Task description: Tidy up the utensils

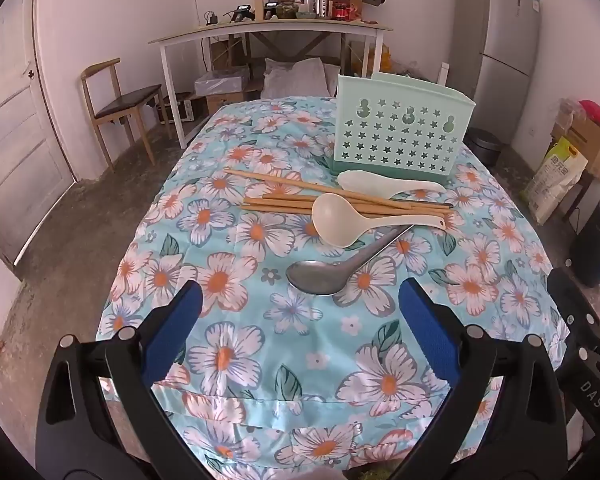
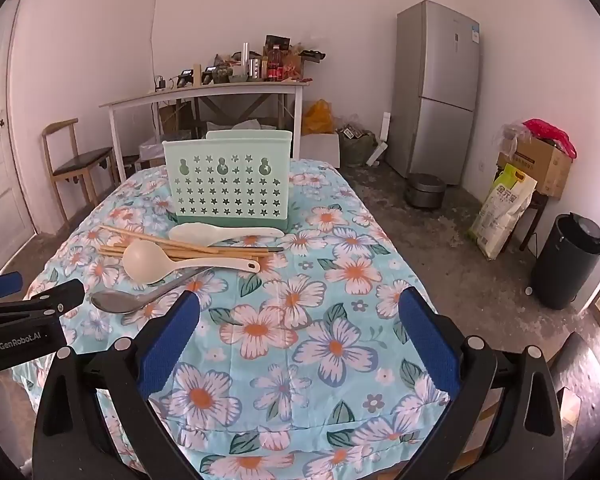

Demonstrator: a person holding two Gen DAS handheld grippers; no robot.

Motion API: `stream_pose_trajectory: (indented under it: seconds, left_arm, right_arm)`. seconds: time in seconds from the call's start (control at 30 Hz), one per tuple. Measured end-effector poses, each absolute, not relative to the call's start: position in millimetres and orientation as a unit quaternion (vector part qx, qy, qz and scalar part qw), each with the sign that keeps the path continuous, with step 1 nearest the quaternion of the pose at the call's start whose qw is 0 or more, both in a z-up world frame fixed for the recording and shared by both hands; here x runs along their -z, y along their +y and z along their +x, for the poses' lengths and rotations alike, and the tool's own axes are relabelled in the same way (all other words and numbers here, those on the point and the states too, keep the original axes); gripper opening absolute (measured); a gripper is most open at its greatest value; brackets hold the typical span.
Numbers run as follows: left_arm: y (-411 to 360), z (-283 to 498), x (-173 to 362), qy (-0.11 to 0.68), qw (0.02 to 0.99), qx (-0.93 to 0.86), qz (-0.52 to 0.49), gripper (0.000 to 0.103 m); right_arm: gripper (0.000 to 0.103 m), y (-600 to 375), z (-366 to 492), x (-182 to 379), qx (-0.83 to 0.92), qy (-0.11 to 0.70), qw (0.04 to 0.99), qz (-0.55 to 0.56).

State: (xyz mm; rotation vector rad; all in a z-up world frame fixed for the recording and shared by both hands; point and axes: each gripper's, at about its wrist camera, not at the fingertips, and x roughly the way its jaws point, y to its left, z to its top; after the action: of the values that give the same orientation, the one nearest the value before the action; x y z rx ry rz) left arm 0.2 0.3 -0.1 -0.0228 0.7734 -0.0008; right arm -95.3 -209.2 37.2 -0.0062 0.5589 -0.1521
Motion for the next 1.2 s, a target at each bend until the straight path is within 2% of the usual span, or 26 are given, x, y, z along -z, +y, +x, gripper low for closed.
stream_pose_trajectory:
  seconds: [1.2]
  left_arm:
    - [13, 1, 6, 0.39, 0.92, -0.031, -0.015, 0.095]
  right_arm:
    - [0.097, -204, -90, -34, 0.072, 0.299, 0.951, -0.017]
